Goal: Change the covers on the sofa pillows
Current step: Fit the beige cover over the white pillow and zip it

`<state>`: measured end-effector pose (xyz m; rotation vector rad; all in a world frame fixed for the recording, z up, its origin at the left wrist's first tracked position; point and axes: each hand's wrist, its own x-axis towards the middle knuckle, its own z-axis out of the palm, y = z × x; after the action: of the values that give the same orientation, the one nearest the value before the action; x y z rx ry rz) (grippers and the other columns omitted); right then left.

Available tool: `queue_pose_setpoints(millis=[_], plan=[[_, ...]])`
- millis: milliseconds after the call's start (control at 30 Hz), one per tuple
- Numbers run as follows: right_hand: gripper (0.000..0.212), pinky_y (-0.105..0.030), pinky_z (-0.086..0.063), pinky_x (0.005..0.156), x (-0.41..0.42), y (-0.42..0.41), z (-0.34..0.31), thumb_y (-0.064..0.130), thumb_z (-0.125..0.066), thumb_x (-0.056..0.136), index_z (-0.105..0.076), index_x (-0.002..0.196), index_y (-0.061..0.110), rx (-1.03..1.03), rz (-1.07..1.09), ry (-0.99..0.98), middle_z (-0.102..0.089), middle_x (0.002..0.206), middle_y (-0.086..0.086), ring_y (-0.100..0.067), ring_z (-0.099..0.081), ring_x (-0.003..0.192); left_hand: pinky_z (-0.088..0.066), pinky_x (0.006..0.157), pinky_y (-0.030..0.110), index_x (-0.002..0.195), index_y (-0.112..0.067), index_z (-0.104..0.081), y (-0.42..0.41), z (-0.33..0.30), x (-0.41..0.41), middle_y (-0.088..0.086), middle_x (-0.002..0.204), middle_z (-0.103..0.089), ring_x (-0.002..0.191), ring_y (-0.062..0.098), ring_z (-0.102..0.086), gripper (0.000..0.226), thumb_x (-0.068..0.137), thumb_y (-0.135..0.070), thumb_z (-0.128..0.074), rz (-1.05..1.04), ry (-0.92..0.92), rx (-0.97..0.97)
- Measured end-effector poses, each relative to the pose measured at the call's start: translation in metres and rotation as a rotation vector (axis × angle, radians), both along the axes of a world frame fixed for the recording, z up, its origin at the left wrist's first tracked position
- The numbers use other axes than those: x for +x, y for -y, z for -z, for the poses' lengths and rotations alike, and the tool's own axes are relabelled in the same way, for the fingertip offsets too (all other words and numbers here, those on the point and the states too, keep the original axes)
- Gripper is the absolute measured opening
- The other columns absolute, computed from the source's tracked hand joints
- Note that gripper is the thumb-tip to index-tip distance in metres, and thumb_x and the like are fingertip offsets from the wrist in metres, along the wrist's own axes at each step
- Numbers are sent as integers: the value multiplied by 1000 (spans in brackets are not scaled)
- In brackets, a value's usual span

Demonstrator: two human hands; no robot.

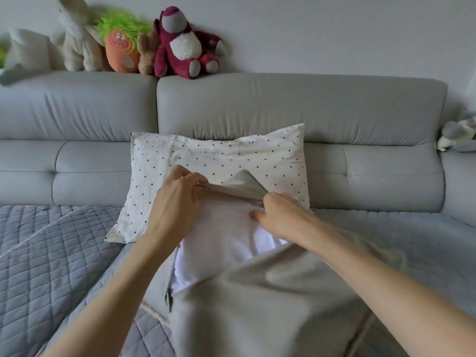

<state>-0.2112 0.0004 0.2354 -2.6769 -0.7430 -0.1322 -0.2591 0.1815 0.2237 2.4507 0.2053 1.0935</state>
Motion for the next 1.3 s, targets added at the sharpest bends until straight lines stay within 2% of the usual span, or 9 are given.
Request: queue_pose_setpoints(millis=[133, 233, 433, 500, 600, 800, 1033, 1200, 1300], plan=[[43, -28, -45, 55, -24, 28, -6, 38, -62, 86, -64, 79, -4, 172, -50, -76, -65, 69, -21, -31, -65, 68, -40, 80, 22, 93, -11, -72, 21, -26, 11, 8, 96, -59, 84, 21, -57, 21, 86, 0, -56, 206, 80, 105], [46, -24, -49, 53, -30, 47, 18, 40, -59, 88, -59, 57, 6, 83, -2, -43, -57, 47, -4, -17, -56, 44, -42, 78, 15, 99, -11, -69, 36, 1, 14, 5, 100, -59, 85, 16, -58, 17, 83, -8, -65, 406, -144, 158], [16, -10, -38, 63, -29, 42, 52, 24, -60, 89, -75, 93, 17, 320, -118, 112, -61, 79, 5, -8, -55, 71, -42, 75, 32, 84, -15, -66, 14, 35, -9, 5, 90, -59, 87, 24, -51, 21, 80, -34, -58, 115, 28, 247], [19, -17, -44, 75, -29, 24, 51, 23, -67, 85, -73, 99, 13, 416, -189, 146, -64, 92, 1, -12, -59, 81, -44, 75, 32, 84, -19, -65, 10, 40, -16, 0, 94, -61, 89, 22, -56, 27, 88, -41, -50, 76, -184, 261], [36, -22, -42, 83, -29, -4, 55, 40, -68, 82, -66, 107, 14, 209, -277, 45, -63, 107, 1, -16, -57, 99, -40, 89, 28, 102, -27, -66, 5, 65, -23, -4, 111, -64, 106, 18, -56, 62, 82, -56, -15, 141, -438, 421], [92, -27, -15, 114, -6, -17, 66, 54, -60, 82, -14, 148, 9, -185, -308, -138, -12, 157, -2, -16, -12, 144, -25, 110, 32, 141, -16, -35, 4, 90, -23, 1, 147, -35, 133, 20, -37, 92, 66, -67, -18, 125, -517, 330], [63, -40, -27, 99, 3, -32, 87, 59, -27, 93, -52, 123, 9, -443, -244, -183, -52, 132, -16, -30, -45, 122, -36, 92, 36, 109, -22, -59, 12, 96, 4, 11, 124, -57, 115, 29, -51, 43, 88, -48, -32, 87, -964, 418], [50, -25, -30, 75, -7, -22, 100, 42, -30, 96, -61, 100, 3, -352, -256, -414, -58, 118, -17, -26, -54, 105, -22, 110, 26, 137, -17, -45, 14, 95, -10, -1, 142, -42, 130, 11, -36, 107, 61, -89, -21, 324, -1088, 82], [40, -25, -32, 79, -10, -11, 98, 42, -42, 95, -61, 99, 7, -236, -273, -518, -58, 119, -19, -18, -49, 94, -18, 108, 23, 139, -6, -38, 22, 92, -13, 8, 146, -36, 135, 17, -32, 92, 81, -77, -23, 377, -1080, -57]])
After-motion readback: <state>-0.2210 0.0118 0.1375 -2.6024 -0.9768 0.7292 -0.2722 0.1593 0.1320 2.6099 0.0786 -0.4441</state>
